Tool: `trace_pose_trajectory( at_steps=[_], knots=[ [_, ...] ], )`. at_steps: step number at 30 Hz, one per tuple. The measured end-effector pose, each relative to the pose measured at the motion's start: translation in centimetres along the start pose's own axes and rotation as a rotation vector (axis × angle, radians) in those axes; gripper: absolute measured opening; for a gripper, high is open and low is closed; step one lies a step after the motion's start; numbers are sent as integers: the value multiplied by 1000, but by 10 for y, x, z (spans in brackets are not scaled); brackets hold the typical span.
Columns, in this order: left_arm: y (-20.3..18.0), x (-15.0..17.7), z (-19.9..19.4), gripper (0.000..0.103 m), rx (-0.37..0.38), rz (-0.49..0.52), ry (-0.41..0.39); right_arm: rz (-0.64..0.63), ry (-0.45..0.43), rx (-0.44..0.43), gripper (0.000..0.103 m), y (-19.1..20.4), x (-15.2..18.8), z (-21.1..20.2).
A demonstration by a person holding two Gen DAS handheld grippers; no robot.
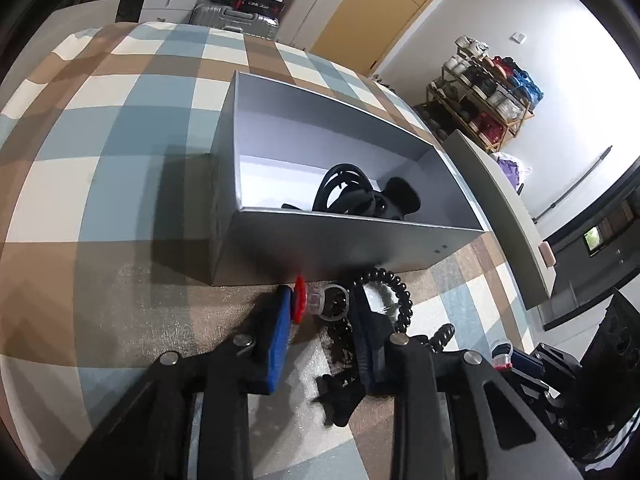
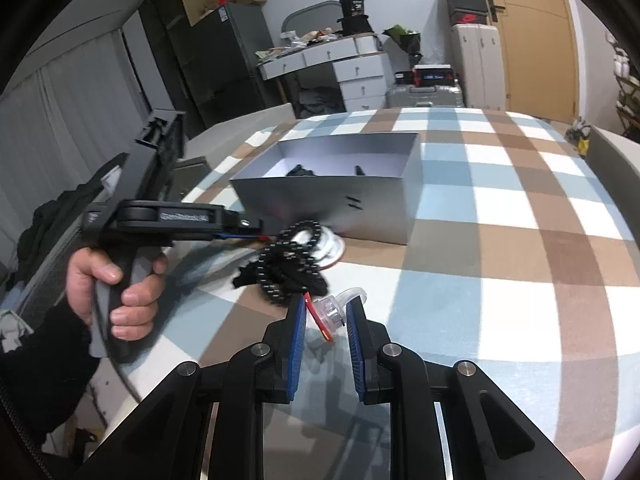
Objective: Organize jewelry
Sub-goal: 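Grasp the black claw clip with the left gripper while the right gripper holds the ring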
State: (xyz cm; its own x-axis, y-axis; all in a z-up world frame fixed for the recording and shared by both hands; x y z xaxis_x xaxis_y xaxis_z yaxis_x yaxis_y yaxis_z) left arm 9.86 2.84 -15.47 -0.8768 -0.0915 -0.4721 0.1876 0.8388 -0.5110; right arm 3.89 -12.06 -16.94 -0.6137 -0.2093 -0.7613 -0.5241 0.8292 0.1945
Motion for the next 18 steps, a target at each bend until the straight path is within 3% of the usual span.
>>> trace_pose_trajectory(
  at_steps=[9,18],
  knots=[
    [2,-2,-4,21,-32,-20,-22,1,-6,-16,20,8,-6,-1],
    [-6,4,-16,21,-91,37,-53,12,-22,-19,20,8,-10,-4]
  ],
)
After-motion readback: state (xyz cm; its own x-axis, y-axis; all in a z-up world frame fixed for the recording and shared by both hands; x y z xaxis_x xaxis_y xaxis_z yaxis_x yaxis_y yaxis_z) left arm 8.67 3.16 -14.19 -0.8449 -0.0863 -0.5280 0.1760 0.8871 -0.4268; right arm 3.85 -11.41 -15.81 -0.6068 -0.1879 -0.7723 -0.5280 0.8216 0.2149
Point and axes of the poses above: each gripper's, at about its wrist camera, not at the fingertips, and z roughly the way its jaws point, y to its left, x to its underside, the point moved 6 cm from there along z, roughly the way its jaws point, and after that the axes turned 2 degrees about -z, right-handed, at the moved point
